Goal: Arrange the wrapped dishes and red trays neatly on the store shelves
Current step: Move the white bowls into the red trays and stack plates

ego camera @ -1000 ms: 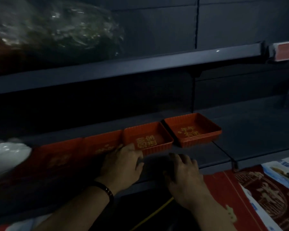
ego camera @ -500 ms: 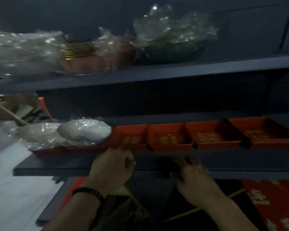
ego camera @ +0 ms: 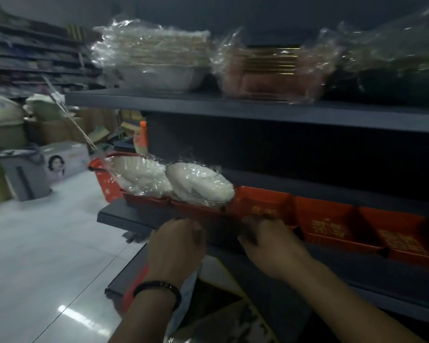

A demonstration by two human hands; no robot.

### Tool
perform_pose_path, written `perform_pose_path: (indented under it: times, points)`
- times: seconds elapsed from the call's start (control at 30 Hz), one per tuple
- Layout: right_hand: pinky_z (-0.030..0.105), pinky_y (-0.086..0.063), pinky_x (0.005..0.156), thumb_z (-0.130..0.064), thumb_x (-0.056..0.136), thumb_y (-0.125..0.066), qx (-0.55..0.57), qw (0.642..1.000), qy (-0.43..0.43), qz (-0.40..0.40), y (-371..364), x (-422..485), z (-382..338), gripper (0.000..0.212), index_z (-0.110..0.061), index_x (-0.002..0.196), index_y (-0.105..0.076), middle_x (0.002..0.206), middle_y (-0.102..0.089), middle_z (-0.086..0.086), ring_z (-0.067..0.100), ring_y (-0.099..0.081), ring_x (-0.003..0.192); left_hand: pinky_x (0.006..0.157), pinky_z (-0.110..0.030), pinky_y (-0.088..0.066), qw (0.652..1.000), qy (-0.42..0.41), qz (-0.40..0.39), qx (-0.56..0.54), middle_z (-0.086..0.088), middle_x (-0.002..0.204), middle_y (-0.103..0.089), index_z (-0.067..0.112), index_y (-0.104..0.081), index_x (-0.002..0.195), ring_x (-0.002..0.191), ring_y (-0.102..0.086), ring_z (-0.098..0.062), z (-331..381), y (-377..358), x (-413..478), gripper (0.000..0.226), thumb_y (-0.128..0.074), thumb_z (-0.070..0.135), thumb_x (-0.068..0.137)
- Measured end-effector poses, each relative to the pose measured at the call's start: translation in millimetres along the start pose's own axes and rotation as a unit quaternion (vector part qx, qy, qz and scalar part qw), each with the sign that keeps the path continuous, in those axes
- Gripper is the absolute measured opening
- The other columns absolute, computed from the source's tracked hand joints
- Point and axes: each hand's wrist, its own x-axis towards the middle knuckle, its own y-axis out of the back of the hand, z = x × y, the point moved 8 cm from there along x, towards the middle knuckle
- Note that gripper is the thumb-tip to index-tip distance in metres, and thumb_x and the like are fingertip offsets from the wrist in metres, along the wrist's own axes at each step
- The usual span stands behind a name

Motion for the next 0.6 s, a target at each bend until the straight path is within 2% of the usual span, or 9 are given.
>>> perform_pose_path:
  times: [0.17, 0.23, 0.33, 0.43, 0.6]
  points:
    - [0.032, -0.053, 0.086, -0.038, 0.1, -0.058, -0.027, 0.999, 0.02, 0.021, -15, 49, -27, 0.035, -0.034, 0.135, -0.058, 0.123, -0.073, 0.001, 0.026, -0.069, 0.113, 0.075, -0.037, -0.061, 0.998, 0.014, -0.03, -0.045, 0.006, 0.087, -0.073, 0.029, -0.076, 0.096, 0.086, -0.071, -0.022, -30, -6, 15, 0.021, -0.056, 0.032, 0.091]
    - [0.034, -0.056, 0.091, -0.029, 0.097, -0.061, -0.017, 0.999, 0.021, 0.03, -24, 68, -34, 0.035, -0.034, 0.132, -0.06, 0.124, -0.072, 0.001, 0.026, -0.069, 0.115, 0.075, -0.039, -0.061, 0.996, 0.019, -0.045, -0.073, 0.003, 0.087, -0.073, 0.026, -0.075, 0.096, 0.085, -0.071, -0.024, -39, -7, 20, 0.02, -0.056, 0.031, 0.092]
    - [0.033, -0.052, 0.098, -0.022, 0.099, -0.062, -0.023, 0.998, 0.012, 0.055, -33, 96, -42, 0.042, -0.032, 0.139, -0.059, 0.135, -0.063, 0.004, 0.026, -0.064, 0.123, 0.077, -0.04, -0.062, 0.994, 0.034, -0.06, -0.088, 0.0, 0.09, -0.074, 0.029, -0.073, 0.1, 0.089, -0.072, -0.029, -50, -14, 32, 0.02, -0.055, 0.032, 0.091]
    - [0.037, -0.053, 0.103, -0.025, 0.101, -0.063, -0.022, 0.997, 0.01, 0.074, -42, 118, -46, 0.042, -0.03, 0.142, -0.06, 0.141, -0.054, 0.005, 0.026, -0.06, 0.127, 0.076, -0.039, -0.062, 0.991, 0.045, -0.049, -0.12, -0.002, 0.087, -0.072, 0.032, -0.069, 0.1, 0.086, -0.072, -0.03, -57, -16, 43, 0.016, -0.056, 0.035, 0.092]
    - [0.037, -0.057, 0.09, -0.034, 0.103, -0.06, -0.048, 0.995, -0.001, 0.084, -55, 140, -47, 0.027, -0.036, 0.128, -0.069, 0.126, -0.061, 0.002, 0.026, -0.066, 0.114, 0.073, -0.037, -0.06, 0.984, 0.04, -0.016, -0.171, 0.001, 0.08, -0.071, 0.033, -0.068, 0.095, 0.08, -0.071, -0.024, -64, -16, 57, 0.012, -0.059, 0.037, 0.09]
